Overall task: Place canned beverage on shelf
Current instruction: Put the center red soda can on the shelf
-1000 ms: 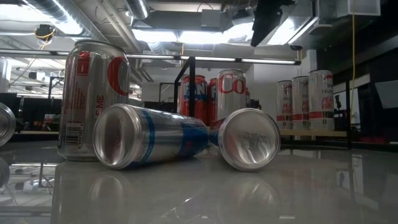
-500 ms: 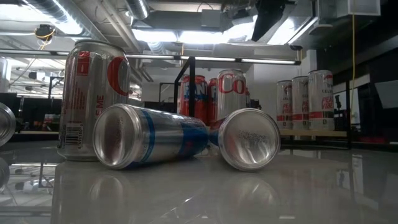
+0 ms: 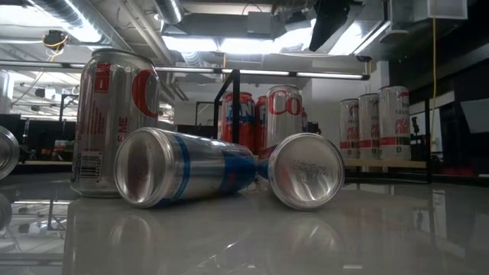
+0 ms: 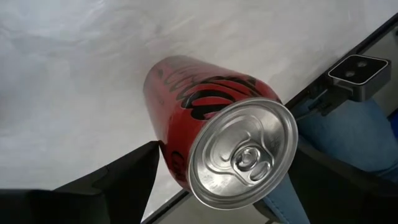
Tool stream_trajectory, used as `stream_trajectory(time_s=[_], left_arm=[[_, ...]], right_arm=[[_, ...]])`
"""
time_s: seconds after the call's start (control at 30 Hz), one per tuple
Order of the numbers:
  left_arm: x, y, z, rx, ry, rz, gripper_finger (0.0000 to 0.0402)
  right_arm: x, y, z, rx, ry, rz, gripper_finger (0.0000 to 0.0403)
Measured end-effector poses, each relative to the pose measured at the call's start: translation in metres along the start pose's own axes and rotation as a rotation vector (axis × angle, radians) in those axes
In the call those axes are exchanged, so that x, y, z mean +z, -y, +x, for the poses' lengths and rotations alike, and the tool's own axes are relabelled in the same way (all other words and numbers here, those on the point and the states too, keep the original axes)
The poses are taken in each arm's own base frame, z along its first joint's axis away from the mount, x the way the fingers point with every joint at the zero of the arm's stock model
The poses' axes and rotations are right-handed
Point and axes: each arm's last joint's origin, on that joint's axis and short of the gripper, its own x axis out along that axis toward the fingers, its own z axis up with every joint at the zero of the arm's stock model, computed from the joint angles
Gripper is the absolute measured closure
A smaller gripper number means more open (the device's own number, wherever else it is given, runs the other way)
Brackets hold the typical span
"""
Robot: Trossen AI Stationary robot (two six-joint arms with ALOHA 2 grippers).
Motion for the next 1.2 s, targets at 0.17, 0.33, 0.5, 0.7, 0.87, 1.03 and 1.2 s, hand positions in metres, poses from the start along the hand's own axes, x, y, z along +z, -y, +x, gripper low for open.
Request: stream_trajectory(time_s=[0.17, 0.33, 0.5, 0.7, 0.87, 1.03, 1.2], left_arm=[[0.000, 0.000, 0.001, 0.003, 0.007, 0.000, 0.0070], [0.001, 0.002, 0.011, 0.015, 0.007, 0.022, 0.0069], [0.002, 0.005, 0.019, 0.007, 0.014, 0.039, 0.0069], [0.003, 0.005, 0.020, -0.001, 0.085, 0.061, 0.0069], [0.005, 0.005, 0.021, -0.003, 0.116, 0.057, 0.0078], [0.006, 0.004, 0.021, 0.000, 0.160, 0.057, 0.0098], [0.011, 0.002, 0.021, 0.025, 0.210, 0.053, 0.0101]], right_arm=[[0.000, 0.000, 0.000, 0.000, 0.000, 0.000, 0.0049], [0.000, 0.000, 0.000, 0.001, 0.000, 0.000, 0.0049], [0.000, 0.000, 0.000, 0.001, 0.000, 0.000, 0.0049], [0.000, 0.000, 0.000, 0.002, 0.000, 0.000, 0.0049], [0.000, 0.000, 0.000, 0.002, 0.000, 0.000, 0.0049], [0.000, 0.000, 0.000, 0.002, 0.000, 0.000, 0.0049], [0.000, 0.000, 0.000, 0.002, -0.001, 0.000, 0.0049]])
